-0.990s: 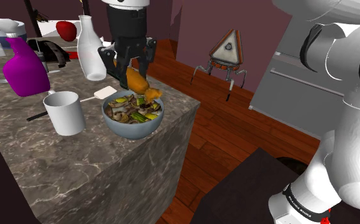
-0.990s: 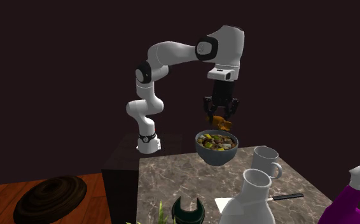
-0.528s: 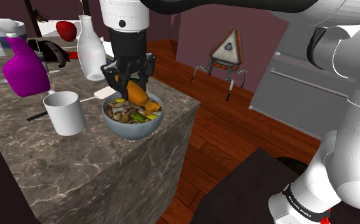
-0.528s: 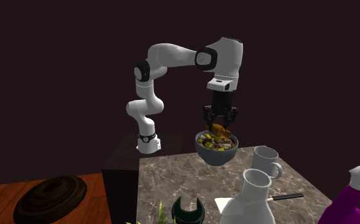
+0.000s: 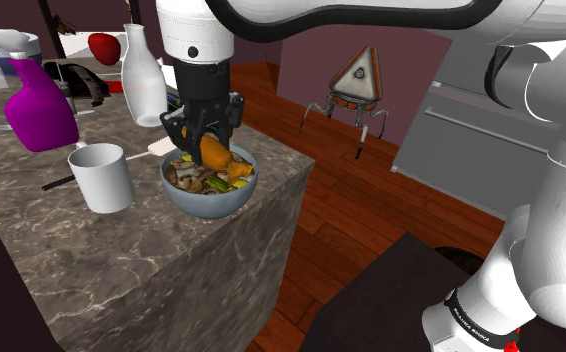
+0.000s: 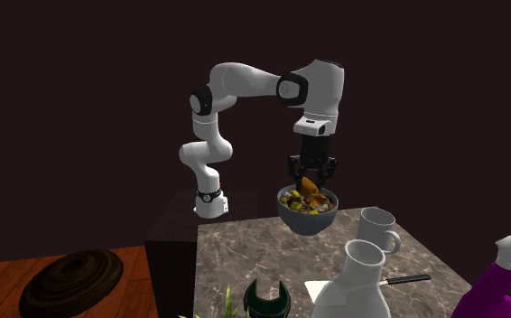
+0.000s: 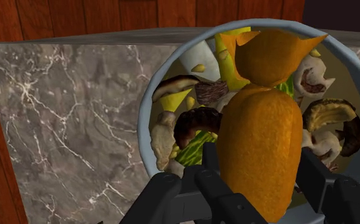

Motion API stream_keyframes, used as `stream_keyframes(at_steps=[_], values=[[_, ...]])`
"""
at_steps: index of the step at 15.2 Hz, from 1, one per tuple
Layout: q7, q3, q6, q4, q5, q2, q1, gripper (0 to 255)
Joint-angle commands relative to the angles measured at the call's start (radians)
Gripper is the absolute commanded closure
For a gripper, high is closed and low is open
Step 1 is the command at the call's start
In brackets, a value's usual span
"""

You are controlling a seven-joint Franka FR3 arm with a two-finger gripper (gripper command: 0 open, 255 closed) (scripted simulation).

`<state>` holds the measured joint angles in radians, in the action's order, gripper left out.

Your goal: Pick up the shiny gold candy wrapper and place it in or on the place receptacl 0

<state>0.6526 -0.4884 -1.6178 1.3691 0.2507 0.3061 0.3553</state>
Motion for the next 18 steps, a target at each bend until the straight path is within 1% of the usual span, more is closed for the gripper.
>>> stream_keyframes(at_steps=[1, 2, 7, 11, 18], values=[[0.0, 0.0, 0.0, 0.0, 0.0, 0.0, 0.0, 255], [0.0, 0.0, 0.0, 0.0, 0.0, 0.0, 0.0, 0], [0.0, 0.0, 0.0, 0.0, 0.0, 0.0, 0.0, 0], [-0.001, -0.004, 0.152, -0.197, 0.023, 0.048, 0.042, 0], [-0.001, -0.004, 0.152, -0.197, 0.023, 0.048, 0.042, 0]])
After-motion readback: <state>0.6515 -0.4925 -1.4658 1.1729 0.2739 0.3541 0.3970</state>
